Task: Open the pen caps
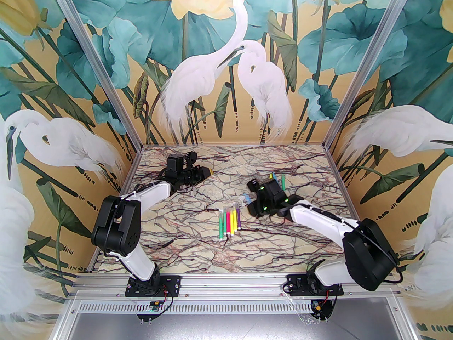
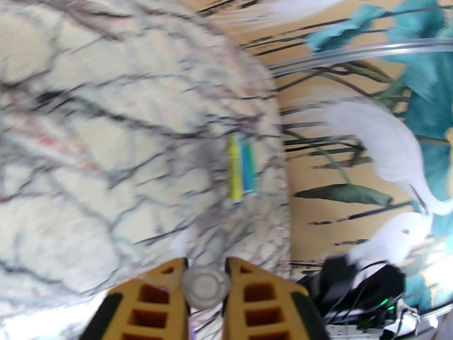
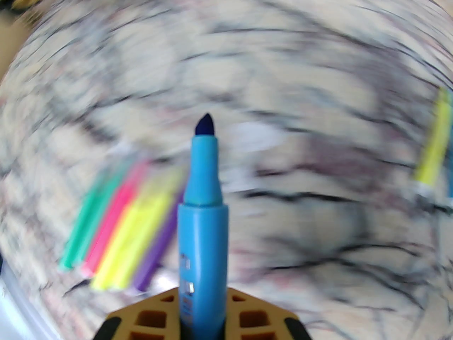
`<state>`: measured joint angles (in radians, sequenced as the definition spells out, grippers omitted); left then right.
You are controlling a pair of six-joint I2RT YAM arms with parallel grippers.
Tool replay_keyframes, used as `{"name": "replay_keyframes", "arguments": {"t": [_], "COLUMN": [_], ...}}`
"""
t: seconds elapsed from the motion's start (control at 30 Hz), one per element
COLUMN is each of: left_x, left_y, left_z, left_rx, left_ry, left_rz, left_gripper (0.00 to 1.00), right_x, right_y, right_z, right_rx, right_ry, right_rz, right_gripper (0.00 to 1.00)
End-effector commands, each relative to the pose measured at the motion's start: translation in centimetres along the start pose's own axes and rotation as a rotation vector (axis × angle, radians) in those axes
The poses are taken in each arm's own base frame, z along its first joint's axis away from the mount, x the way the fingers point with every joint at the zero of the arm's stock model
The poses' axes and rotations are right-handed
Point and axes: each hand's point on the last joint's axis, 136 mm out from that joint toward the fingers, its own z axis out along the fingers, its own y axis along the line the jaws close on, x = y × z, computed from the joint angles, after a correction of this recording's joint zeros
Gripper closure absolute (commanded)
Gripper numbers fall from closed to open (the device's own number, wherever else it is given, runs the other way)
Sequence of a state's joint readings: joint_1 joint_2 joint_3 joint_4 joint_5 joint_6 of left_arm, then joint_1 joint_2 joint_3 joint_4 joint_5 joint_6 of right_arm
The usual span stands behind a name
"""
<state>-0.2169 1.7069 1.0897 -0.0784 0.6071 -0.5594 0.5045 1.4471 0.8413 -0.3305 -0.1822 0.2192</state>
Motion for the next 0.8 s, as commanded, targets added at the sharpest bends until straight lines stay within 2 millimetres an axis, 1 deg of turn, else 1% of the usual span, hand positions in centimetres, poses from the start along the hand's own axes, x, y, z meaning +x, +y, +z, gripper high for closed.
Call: {"name": "replay_keyframes", "arguments": {"t": [0.0, 0.1, 0.17, 0.3, 0.47, 0.77], "left_x": [1.7, 2.7, 3.0, 3.9, 5.0, 5.9], "left_y": [3.2, 4.9, 5.4, 6.5, 7.3, 8.2], "left_z": [-1.3, -1.9, -2.1, -2.0, -1.0, 0.6], "left_rx": [-0.216, -0.309, -0.341, -0.424, -0.531, -0.594], "left_ry": [0.079, 0.115, 0.133, 0.192, 0.254, 0.318], "left_rz": [0.065, 0.088, 0.099, 0.127, 0.187, 0.216], "left_gripper": [1.00, 1.00, 1.00, 1.00, 1.00, 1.00], "right_x": [-3.6, -4.6, -5.2, -5.8, -6.2, -6.7], "right_y": [-3.6, -5.4, -6.5, -8.6, -10.1, -12.0], "right_z": [0.0, 1.0, 1.6, 2.8, 4.3, 6.1], "right_rx": [0.157, 0.218, 0.260, 0.350, 0.401, 0.465], "right_ry": [-0.082, -0.077, -0.076, -0.052, -0.017, 0.003], "right_rz": [0.108, 0.154, 0.177, 0.218, 0.243, 0.256], "right_gripper": [1.00, 1.00, 1.00, 1.00, 1.00, 1.00]}}
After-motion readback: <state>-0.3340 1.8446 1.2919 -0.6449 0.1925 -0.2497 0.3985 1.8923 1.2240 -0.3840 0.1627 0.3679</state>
